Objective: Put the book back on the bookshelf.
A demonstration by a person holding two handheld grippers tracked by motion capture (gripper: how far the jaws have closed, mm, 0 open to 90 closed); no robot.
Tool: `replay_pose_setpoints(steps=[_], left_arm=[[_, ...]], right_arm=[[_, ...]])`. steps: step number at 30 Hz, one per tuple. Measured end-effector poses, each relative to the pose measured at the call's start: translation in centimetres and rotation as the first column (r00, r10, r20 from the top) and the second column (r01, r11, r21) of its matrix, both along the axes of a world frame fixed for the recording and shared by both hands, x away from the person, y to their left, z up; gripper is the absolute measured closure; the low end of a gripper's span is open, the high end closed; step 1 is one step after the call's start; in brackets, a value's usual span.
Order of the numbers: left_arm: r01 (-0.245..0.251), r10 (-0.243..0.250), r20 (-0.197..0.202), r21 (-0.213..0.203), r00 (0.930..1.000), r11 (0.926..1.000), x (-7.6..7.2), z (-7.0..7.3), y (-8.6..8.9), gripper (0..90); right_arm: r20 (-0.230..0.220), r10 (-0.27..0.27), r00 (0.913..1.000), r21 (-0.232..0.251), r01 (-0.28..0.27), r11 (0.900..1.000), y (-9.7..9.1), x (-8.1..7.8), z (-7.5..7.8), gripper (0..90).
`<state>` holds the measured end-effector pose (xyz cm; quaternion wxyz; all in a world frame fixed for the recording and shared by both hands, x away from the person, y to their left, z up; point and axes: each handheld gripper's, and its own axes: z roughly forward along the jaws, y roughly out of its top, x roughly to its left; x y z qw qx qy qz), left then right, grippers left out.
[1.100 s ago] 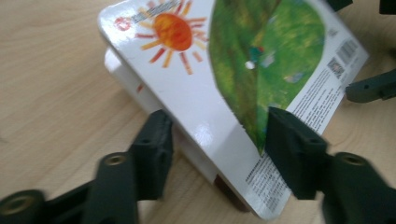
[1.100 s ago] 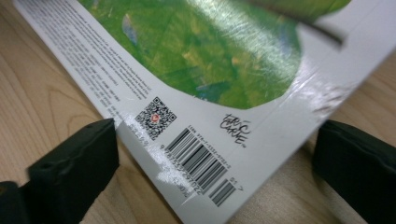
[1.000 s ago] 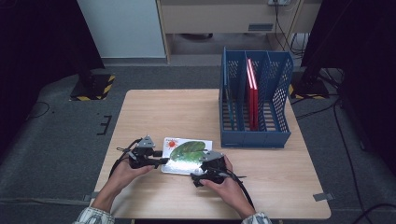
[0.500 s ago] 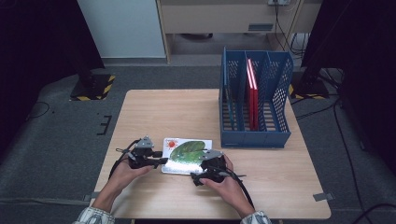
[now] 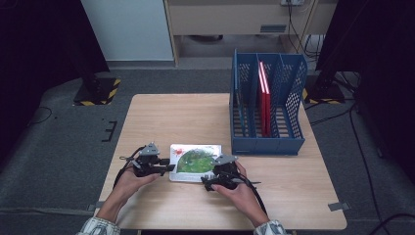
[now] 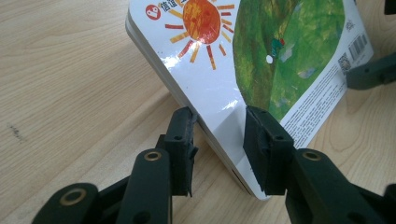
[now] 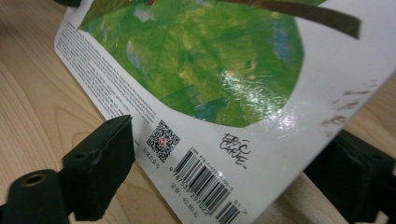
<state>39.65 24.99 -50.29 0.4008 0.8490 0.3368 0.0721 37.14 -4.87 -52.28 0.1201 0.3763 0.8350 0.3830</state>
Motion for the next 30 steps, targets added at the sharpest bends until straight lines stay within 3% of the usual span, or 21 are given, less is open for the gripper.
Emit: replay_pose_setpoints(steps=[2,8,13,19,30], left_arm=[[0.001,-0.001,0.004,0.0,1.0,1.0,0.0,0.0,0.0,62.5],[-0.008,0.008,0.029,-0.002,0.9995,1.0,0.0,0.3,0.1,63.0],[-0.004,0.005,0.038,-0.033,0.9993,0.9994,-0.1,0.6,0.1,63.9],[-0.007,0.008,0.045,-0.032,0.9989,0.9995,-0.2,0.8,0.2,63.7],[-0.015,0.018,0.101,-0.022,0.9947,0.9996,-0.3,1.4,0.1,67.8]], right_arm=[[0.001,-0.008,1.0,0.022,0.008,0.9997,-0.3,0.1,0.3,19.3],[0.009,-0.001,1.0,0.024,0.0,0.9997,-0.6,0.4,0.6,25.2],[0.027,-0.001,0.9996,0.011,0.0,0.9999,-0.8,0.4,0.7,31.3],[0.048,0.008,0.9988,0.002,-0.009,1.0,-0.8,0.5,1.0,33.7],[0.108,-0.006,0.9941,-0.031,0.009,0.9995,-0.7,0.6,1.5,43.3]])
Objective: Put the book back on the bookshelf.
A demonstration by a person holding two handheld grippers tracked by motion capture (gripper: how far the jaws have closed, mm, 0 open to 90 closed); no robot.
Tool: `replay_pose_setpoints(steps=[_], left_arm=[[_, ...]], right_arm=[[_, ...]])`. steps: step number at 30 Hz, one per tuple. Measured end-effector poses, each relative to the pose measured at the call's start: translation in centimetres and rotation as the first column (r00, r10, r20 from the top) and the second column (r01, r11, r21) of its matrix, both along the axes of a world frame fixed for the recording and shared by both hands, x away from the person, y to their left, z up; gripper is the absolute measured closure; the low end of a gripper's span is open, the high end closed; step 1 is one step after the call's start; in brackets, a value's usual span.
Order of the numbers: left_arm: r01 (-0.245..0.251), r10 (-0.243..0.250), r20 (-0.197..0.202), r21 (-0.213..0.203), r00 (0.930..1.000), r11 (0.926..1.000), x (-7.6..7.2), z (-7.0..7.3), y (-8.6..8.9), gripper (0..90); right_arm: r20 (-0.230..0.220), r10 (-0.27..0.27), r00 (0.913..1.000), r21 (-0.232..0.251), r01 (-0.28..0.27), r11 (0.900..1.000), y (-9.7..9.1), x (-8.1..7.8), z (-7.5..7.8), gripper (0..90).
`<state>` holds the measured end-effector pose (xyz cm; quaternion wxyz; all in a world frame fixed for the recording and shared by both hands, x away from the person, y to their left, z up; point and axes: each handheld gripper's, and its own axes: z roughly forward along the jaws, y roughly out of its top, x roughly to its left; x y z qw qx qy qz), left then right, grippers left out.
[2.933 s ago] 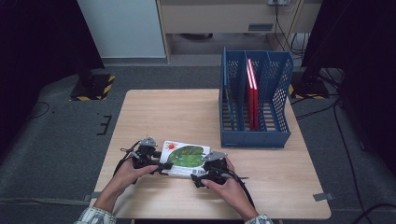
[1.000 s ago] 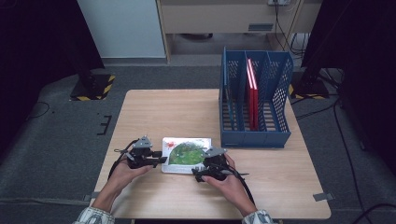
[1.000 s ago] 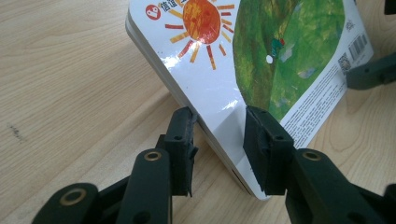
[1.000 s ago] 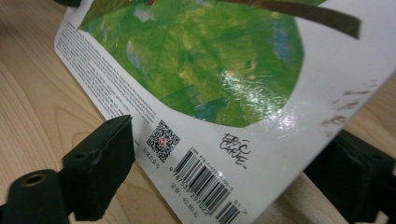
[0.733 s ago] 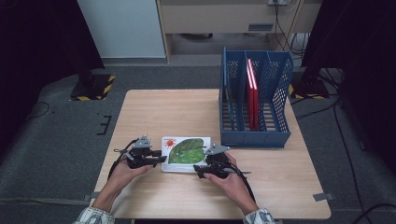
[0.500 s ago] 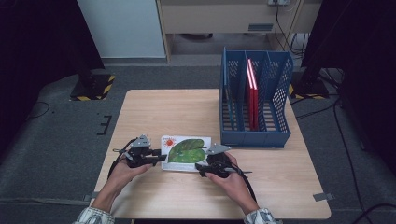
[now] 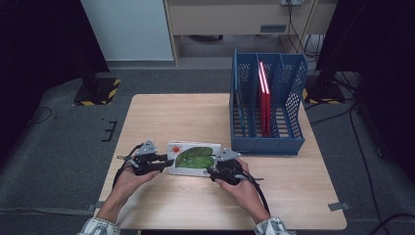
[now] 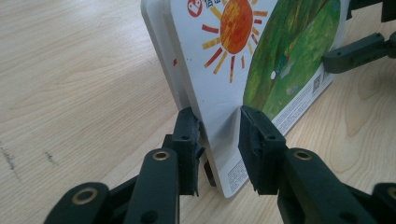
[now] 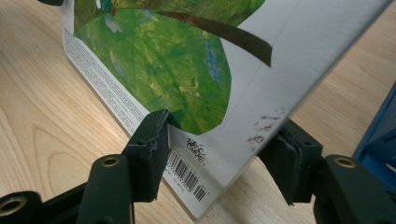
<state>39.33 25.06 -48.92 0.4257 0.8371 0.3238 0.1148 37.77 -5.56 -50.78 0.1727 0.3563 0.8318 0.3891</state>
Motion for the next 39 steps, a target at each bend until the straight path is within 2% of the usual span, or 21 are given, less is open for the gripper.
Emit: replay_pose_setpoints(steps=[4,10,13,22,31,39], left_arm=[[0.006,-0.006,0.004,-0.002,1.0,1.0,-0.1,0.1,0.0,68.2],[-0.018,0.018,0.013,-0.009,0.9998,0.9998,0.0,0.1,-0.1,65.5],[-0.001,0.001,0.012,-0.004,0.9999,1.0,-0.1,0.1,-0.2,64.6],[-0.016,0.016,0.0,-0.028,0.9999,0.9995,0.0,0.0,0.0,61.9],[-0.032,0.032,-0.002,-0.045,0.9995,0.9985,-0.1,0.0,0.3,59.0],[-0.032,0.031,-0.003,-0.039,0.9995,0.9987,-0.2,0.0,0.3,58.6]], right_arm=[[0.012,-0.004,0.9999,-0.003,0.004,1.0,0.0,0.0,0.0,43.8],[0.055,-0.022,0.9983,-0.007,0.022,0.9997,0.2,0.0,0.3,49.4],[0.053,-0.014,0.9985,-0.001,0.014,0.9999,0.3,0.0,0.4,49.1],[0.048,0.013,0.9988,0.031,-0.015,0.9994,0.0,-0.1,0.9,49.2],[0.047,0.065,0.9968,0.059,-0.067,0.996,-0.2,-0.1,1.9,41.5],[0.048,0.101,0.9937,0.069,-0.104,0.9922,-0.3,0.6,2.8,33.8]])
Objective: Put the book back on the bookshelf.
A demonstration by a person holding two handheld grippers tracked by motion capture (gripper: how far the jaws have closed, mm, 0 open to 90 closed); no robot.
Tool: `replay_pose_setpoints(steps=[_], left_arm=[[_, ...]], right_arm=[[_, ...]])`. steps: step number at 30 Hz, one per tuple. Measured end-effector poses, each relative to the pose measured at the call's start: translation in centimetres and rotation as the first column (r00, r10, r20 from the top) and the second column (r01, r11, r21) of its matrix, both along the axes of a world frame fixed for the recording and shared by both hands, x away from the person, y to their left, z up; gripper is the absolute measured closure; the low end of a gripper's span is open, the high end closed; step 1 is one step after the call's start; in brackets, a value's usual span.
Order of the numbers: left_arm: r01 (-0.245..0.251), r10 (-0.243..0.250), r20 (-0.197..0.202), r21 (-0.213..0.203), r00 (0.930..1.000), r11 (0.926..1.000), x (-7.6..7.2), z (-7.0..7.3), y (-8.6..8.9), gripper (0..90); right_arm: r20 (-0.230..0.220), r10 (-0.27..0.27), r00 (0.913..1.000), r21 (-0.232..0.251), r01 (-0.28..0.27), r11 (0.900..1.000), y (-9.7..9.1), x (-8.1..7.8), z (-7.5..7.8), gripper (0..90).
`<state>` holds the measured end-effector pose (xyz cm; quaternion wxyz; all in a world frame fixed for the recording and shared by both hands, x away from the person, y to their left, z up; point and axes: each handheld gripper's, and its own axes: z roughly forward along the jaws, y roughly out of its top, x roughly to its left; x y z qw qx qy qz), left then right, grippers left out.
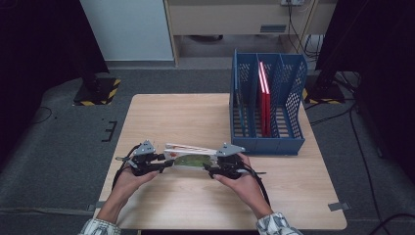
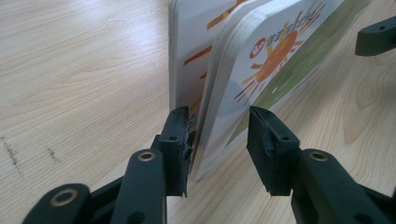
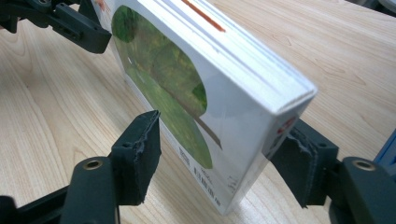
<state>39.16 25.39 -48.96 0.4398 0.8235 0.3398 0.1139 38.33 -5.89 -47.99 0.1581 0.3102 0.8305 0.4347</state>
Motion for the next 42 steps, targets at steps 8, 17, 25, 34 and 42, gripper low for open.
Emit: replay_pose_setpoints(steps=[8,17,25,34,42], left_arm=[[-0.006,0.006,-0.006,0.005,1.0,1.0,-0.1,-0.2,0.2,56.2],[-0.008,0.009,-0.013,0.013,0.9999,0.9999,-0.1,-0.4,0.0,53.3],[-0.01,0.01,-0.018,0.016,0.9998,0.9998,-0.1,-0.5,0.0,51.0],[-0.017,0.018,-0.015,0.024,0.9997,0.9996,-0.1,-0.5,0.0,46.4],[-0.037,0.037,-0.012,0.019,0.9992,0.9991,0.0,-0.5,0.3,46.3]], right_arm=[[0.0,0.021,0.9998,0.003,-0.021,0.9998,0.1,0.5,0.7,27.4],[-0.006,0.043,0.9991,0.004,-0.043,0.9991,0.2,0.9,1.4,24.3],[-0.015,0.061,0.998,-0.006,-0.061,0.9981,0.4,1.2,1.7,25.5],[-0.013,0.089,0.9959,-0.01,-0.089,0.996,0.7,1.6,2.5,28.4],[-0.011,0.111,0.9937,-0.015,-0.112,0.9936,1.1,2.0,3.0,35.6]])
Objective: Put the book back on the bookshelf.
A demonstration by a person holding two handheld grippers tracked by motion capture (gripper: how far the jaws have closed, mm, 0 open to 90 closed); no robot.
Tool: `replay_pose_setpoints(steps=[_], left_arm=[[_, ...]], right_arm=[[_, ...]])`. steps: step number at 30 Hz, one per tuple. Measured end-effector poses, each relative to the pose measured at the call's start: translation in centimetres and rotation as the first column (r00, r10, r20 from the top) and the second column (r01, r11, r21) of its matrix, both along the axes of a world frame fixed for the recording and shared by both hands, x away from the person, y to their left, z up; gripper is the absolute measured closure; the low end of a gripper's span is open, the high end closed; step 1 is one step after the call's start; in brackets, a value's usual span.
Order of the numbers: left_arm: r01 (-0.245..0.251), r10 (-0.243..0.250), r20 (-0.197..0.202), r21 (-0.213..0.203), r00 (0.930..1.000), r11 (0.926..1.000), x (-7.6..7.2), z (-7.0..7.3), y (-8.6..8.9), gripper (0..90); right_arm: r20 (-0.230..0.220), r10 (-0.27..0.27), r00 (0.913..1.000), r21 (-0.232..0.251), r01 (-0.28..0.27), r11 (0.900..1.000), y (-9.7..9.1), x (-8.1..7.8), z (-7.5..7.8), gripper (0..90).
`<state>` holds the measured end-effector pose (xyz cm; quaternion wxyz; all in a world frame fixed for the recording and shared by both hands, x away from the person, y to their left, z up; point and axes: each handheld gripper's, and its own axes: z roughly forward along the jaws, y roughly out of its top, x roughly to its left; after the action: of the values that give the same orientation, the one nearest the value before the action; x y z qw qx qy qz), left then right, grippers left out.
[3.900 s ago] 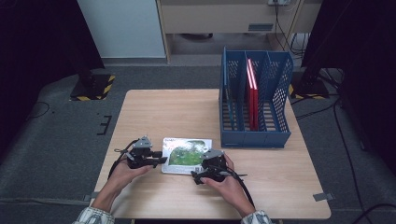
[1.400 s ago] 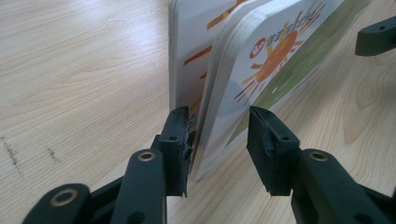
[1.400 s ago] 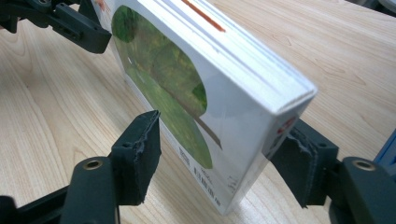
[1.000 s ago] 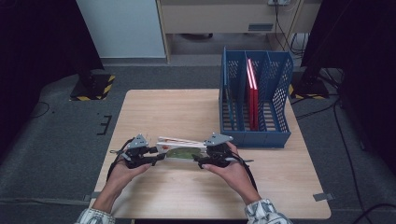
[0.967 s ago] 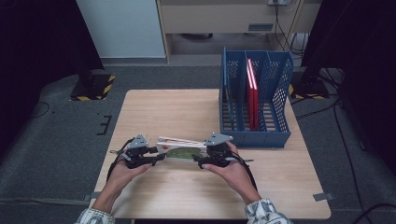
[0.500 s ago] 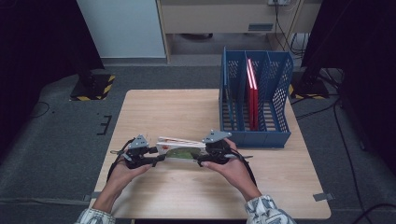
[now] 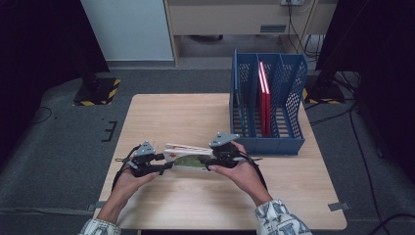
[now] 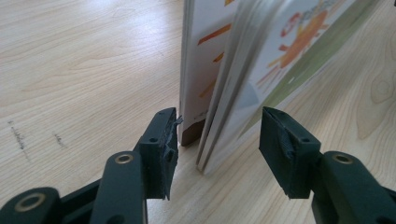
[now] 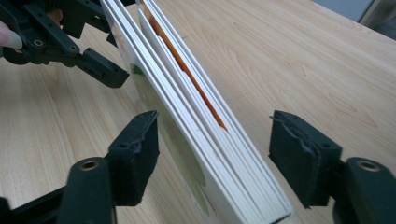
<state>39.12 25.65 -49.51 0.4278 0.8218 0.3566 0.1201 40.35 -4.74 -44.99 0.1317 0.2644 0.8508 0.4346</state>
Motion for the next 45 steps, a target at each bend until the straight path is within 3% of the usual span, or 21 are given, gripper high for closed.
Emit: replay_pose_setpoints(steps=[10,25,45], left_arm=[[-0.039,0.039,0.0,0.0,0.9993,0.9993,0.2,-0.2,0.3,44.3],[-0.048,0.048,0.002,-0.003,0.9989,0.9989,0.3,-0.2,0.1,43.3],[-0.075,0.076,0.016,-0.009,0.997,0.9971,0.5,-0.1,-0.2,44.9]], right_arm=[[-0.009,0.037,0.9993,-0.007,-0.037,0.9993,0.5,0.2,0.2,44.4],[-0.011,0.097,0.9953,-0.022,-0.097,0.9951,1.5,0.8,1.2,45.7],[-0.035,0.11,0.9933,-0.042,-0.112,0.9929,1.7,1.4,0.9,56.5]])
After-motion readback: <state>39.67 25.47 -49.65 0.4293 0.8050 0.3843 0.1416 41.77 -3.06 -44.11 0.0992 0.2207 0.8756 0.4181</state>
